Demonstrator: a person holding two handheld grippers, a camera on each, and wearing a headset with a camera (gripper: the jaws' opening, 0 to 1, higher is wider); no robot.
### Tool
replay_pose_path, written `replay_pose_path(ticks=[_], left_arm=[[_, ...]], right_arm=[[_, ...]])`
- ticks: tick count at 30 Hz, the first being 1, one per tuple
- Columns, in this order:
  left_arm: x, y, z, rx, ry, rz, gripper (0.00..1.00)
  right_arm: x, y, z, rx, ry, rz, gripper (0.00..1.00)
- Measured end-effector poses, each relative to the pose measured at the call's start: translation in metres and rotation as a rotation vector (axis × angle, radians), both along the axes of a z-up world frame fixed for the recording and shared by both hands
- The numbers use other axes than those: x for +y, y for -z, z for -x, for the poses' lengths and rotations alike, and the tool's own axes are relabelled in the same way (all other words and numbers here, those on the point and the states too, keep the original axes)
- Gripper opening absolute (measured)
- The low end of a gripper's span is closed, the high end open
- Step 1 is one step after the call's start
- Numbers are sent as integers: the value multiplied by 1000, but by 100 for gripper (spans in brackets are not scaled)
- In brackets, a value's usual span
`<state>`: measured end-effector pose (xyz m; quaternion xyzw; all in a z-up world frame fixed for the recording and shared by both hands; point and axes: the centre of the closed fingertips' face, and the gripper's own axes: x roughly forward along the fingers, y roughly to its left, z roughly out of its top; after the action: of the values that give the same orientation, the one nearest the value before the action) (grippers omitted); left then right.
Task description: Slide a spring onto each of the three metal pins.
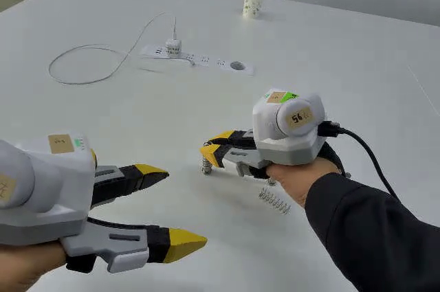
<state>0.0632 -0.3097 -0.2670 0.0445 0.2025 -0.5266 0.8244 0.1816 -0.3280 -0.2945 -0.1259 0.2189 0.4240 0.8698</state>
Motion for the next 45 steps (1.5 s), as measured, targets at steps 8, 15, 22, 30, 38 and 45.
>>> replay_pose_path(ticks=[8, 15, 22, 30, 38, 45], left_arm=[[-1, 1, 0, 3, -1, 0, 68], [-2, 1, 0, 4, -1, -1, 68], [-2, 2, 0, 3, 0, -3, 68], [-2, 2, 0, 2, 8, -9, 68], [-3, 1, 0, -5, 16, -15, 68], [-2, 1, 0, -6, 20, -20, 68]], right_arm=[[-2, 9, -1, 20, 10, 26, 12], [-3, 12, 0, 27, 7, 40, 12], [-3, 14, 3, 34, 6, 44, 15], [-9, 9, 8, 31, 16, 37, 16], [-17, 4, 18, 18, 21, 34, 17], [-29, 0, 27, 12, 34, 30, 18]])
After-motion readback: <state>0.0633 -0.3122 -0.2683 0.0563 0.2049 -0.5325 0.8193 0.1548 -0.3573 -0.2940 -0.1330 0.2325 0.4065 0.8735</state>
